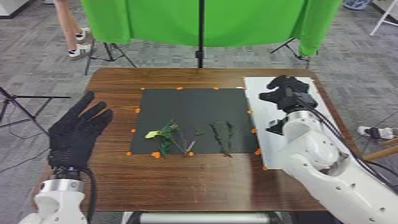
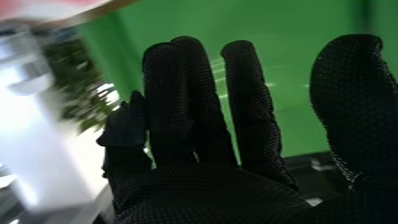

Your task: Arrange flowers

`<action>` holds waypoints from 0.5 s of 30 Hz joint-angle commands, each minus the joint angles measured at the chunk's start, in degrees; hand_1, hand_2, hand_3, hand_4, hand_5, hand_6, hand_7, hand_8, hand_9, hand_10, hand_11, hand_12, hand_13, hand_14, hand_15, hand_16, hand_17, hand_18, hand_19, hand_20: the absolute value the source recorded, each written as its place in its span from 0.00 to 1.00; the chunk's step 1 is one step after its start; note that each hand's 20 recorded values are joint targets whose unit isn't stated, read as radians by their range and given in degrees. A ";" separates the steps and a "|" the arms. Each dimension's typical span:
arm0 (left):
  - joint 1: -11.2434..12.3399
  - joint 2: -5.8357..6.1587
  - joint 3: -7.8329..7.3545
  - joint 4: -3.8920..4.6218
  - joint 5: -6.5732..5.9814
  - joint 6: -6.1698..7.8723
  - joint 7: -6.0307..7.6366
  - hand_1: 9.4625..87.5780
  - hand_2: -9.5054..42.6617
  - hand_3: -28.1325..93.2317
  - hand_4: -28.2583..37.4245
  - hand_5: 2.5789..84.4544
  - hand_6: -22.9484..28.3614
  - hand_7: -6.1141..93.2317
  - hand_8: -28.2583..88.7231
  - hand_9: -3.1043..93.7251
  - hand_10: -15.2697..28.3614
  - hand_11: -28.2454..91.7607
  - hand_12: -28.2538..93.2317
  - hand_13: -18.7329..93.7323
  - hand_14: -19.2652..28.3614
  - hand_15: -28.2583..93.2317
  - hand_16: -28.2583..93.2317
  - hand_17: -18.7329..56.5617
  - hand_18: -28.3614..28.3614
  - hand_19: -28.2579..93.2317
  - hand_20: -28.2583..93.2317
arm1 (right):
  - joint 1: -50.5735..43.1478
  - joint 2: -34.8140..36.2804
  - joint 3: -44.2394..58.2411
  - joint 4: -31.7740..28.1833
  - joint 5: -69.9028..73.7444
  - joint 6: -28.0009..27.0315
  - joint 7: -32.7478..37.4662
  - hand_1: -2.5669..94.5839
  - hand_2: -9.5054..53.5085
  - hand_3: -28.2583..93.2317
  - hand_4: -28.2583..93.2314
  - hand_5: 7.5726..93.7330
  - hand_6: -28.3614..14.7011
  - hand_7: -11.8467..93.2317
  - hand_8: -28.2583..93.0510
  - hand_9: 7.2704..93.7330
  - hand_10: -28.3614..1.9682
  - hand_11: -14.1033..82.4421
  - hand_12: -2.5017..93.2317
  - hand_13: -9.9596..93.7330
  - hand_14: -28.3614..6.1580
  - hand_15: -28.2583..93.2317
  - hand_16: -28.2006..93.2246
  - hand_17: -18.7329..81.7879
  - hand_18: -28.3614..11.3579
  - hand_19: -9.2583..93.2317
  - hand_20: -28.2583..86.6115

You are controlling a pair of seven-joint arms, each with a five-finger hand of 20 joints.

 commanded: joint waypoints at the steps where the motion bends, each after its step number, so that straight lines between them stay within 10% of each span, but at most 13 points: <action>1: 0.40 0.10 -0.02 -1.04 0.57 -0.10 -0.51 0.20 0.33 0.89 0.10 0.45 0.64 0.19 0.16 0.41 0.82 0.45 0.33 0.41 0.99 0.68 0.16 0.14 1.00 0.73 0.27 | 3.27 6.99 -3.42 6.68 -2.26 -0.81 6.08 0.35 0.00 0.89 0.00 0.59 0.70 0.29 0.11 0.56 0.35 0.45 0.17 0.54 0.34 0.86 0.30 0.33 0.11 0.92 0.78; 15: -0.45 -1.28 -0.61 -1.01 1.59 -0.46 -2.75 0.20 0.33 0.89 0.10 0.45 0.64 0.19 0.16 0.41 0.82 0.45 0.33 0.41 0.98 0.68 0.16 0.14 1.00 0.73 0.27 | 0.24 5.22 -2.44 9.94 1.70 -8.37 8.01 0.34 0.00 0.89 0.00 0.52 0.70 0.29 0.11 0.53 0.31 0.44 0.17 0.52 0.29 0.89 0.30 0.32 0.10 0.93 0.79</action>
